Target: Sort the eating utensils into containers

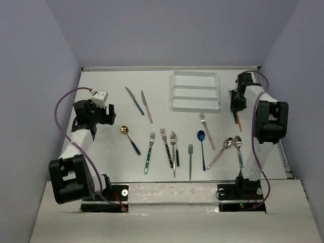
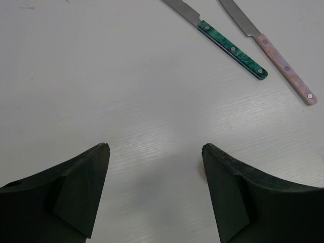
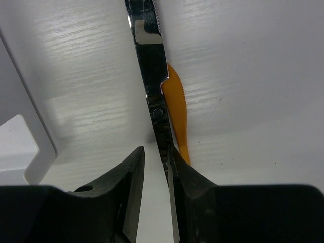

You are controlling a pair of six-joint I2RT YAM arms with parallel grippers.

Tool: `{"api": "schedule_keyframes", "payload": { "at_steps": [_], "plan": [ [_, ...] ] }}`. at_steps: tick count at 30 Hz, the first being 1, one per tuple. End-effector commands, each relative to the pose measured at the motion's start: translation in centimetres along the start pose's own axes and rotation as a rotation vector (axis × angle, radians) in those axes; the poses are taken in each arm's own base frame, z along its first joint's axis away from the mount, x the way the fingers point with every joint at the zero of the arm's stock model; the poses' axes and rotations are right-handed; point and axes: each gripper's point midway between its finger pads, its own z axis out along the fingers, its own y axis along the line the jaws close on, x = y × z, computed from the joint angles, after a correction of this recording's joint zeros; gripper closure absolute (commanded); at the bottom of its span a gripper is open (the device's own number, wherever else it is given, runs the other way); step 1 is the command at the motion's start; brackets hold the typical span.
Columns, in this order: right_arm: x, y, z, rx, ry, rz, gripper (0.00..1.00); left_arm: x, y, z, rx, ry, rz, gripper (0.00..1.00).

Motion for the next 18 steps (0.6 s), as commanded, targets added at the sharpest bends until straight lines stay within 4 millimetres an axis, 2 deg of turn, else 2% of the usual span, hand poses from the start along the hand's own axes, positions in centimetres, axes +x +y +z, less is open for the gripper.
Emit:
{"api": "schedule_keyframes", "payload": {
  "at_steps": [1, 4, 18],
  "plan": [
    [-3.1, -0.8, -1.5, 0.044, -0.074, -0.017, 0.69, -1.3, -0.2, -0.3, 0.001, -0.056, 0.04, 0.15],
    [-4.5, -1.0, -2.2, 0.057, -0.101, -0.023, 0.69, -1.3, -0.1, -0.3, 0.0, -0.055, 0.039, 0.15],
    [-1.8, 0.1, 2.1, 0.008, 0.032, -0.038, 0.72, -1.2, 0.1, -0.4, -0.015, -0.055, 0.042, 0.14]
  ]
}}
